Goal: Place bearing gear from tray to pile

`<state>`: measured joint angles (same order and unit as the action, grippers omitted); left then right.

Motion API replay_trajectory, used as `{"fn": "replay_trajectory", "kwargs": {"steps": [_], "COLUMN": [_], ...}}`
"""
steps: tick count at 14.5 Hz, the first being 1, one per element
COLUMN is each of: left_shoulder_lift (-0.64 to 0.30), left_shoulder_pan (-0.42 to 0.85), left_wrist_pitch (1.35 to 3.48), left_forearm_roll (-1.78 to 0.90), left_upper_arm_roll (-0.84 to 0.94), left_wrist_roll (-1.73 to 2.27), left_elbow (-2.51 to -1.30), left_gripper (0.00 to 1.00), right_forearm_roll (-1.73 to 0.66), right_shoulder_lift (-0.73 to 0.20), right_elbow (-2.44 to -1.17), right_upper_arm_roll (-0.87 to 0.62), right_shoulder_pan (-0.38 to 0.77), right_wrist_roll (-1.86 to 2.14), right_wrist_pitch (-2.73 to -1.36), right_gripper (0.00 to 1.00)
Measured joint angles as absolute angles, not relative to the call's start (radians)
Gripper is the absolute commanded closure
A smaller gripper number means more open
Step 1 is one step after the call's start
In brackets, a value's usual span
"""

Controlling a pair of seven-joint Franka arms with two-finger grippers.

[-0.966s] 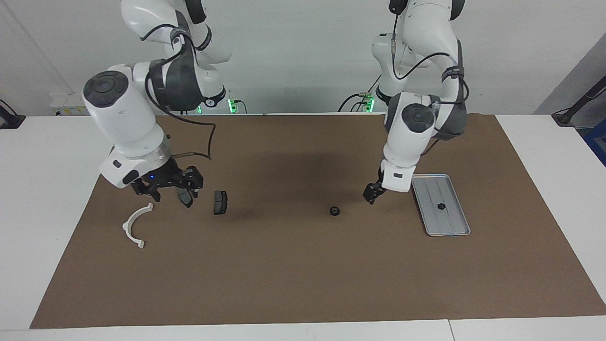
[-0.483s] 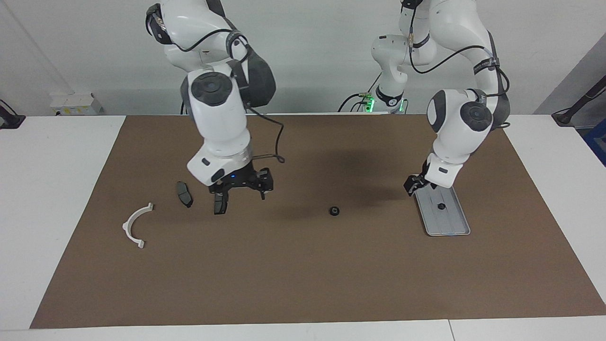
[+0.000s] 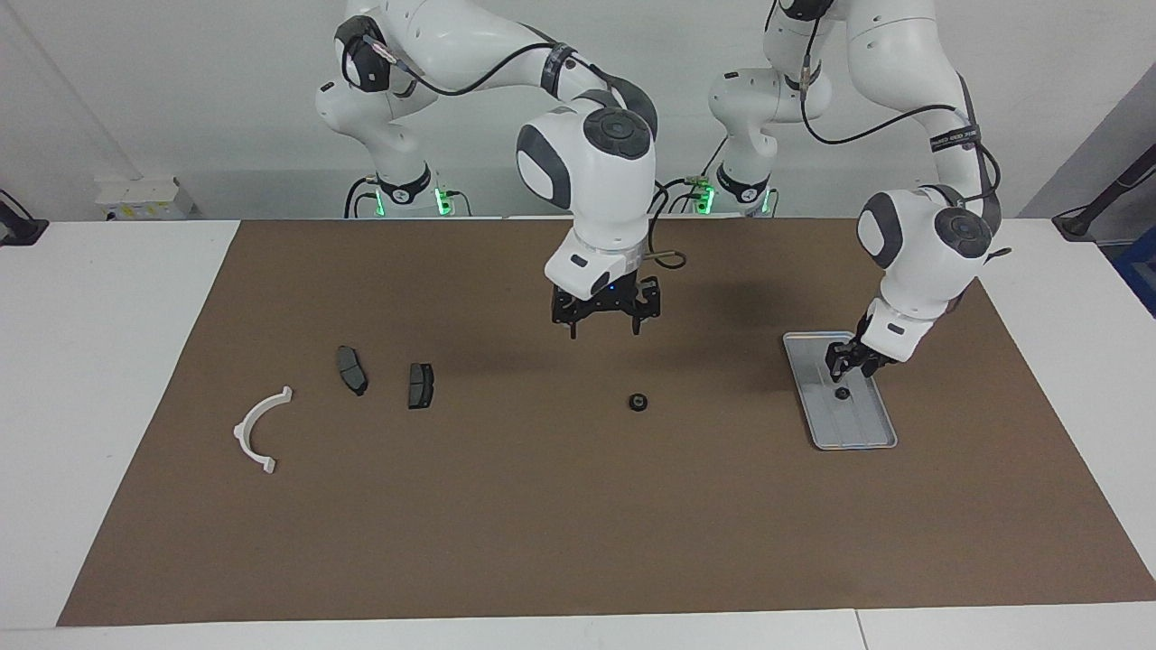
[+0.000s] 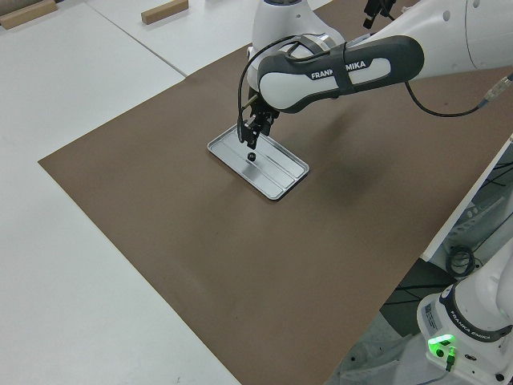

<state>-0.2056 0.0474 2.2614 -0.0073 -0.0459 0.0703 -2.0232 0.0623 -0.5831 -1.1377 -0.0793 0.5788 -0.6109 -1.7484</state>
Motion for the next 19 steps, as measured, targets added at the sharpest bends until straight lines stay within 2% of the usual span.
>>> {"fn": "replay_trajectory", "kwargs": {"steps": [3, 4, 5, 13, 19], "left_shoulder_lift": [-0.231, -0.241, -0.25, -0.282, -0.292], "left_shoulder_pan": [0.047, 0.046, 0.044, 0.031, 0.031], "left_wrist_pitch": [2.299, 2.312, 2.324, 2.379, 2.41], "left_forearm_roll": [-0.007, -0.007, -0.007, -0.007, -0.007], "left_upper_arm_roll": [-0.044, -0.044, -0.044, -0.044, -0.044], "left_wrist_roll": [0.07, 0.07, 0.07, 0.07, 0.07], "left_elbow": [-2.03, -2.03, -2.03, -2.041, -2.057], "left_gripper": [0.54, 0.39, 0.33, 0.34, 0.41], "right_forearm_roll": [0.062, 0.062, 0.062, 0.063, 0.063], "right_shoulder_lift": [-0.637, -0.656, -0.673, -0.725, -0.759], "right_elbow": [-1.136, -1.136, -1.135, -1.131, -1.129], "right_upper_arm_roll": [-0.08, -0.08, -0.08, -0.077, -0.077], "right_shoulder_pan": [0.619, 0.627, 0.631, 0.615, 0.606], "right_wrist_roll": [-0.611, -0.611, -0.611, -0.584, -0.525], "right_wrist_pitch": [-1.787, -1.808, -1.825, -1.848, -1.865], "right_gripper": [0.0, 0.0, 0.0, 0.0, 0.0]}}
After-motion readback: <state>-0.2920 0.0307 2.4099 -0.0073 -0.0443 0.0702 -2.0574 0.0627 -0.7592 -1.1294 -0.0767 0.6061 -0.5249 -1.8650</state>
